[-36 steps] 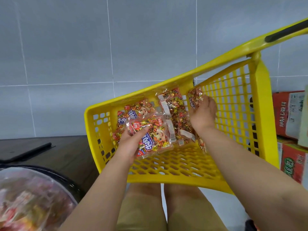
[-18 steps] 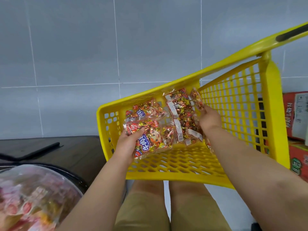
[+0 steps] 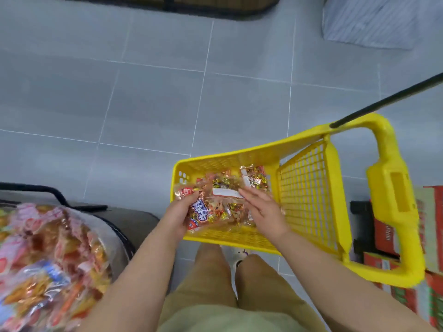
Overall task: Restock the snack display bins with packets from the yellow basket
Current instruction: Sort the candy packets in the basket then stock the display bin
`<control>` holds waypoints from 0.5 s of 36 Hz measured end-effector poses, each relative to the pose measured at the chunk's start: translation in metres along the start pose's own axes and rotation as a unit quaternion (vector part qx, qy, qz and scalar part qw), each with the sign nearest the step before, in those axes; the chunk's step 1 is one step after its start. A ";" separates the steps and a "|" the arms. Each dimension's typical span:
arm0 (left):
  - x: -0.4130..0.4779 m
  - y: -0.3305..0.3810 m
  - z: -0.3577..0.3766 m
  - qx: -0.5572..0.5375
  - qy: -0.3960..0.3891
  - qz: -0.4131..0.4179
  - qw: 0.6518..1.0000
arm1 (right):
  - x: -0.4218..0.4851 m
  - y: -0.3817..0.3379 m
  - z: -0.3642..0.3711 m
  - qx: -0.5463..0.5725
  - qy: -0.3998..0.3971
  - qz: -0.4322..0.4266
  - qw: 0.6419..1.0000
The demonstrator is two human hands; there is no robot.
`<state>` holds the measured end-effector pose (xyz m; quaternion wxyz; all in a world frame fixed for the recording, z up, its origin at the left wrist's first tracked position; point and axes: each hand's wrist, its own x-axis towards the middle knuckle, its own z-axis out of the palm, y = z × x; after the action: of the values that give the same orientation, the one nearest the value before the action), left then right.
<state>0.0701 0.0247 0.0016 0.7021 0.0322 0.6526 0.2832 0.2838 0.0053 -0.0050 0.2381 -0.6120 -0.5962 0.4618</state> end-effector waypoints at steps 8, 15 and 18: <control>-0.090 -0.025 -0.032 -0.161 0.004 0.078 0.984 | -0.034 -0.061 -0.002 0.019 -0.081 -0.105 0.991; -0.158 -0.044 -0.072 -0.195 0.072 0.156 0.966 | -0.050 -0.123 0.027 0.130 -0.079 -0.107 0.982; -0.180 -0.053 -0.091 -0.212 0.110 0.182 0.954 | -0.051 -0.153 0.050 0.128 -0.061 -0.114 0.983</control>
<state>0.0062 -0.1281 0.1281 0.5530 -0.0306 0.6341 0.5397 0.1702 -0.0290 0.1147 0.3286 -0.4752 -0.6117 0.5404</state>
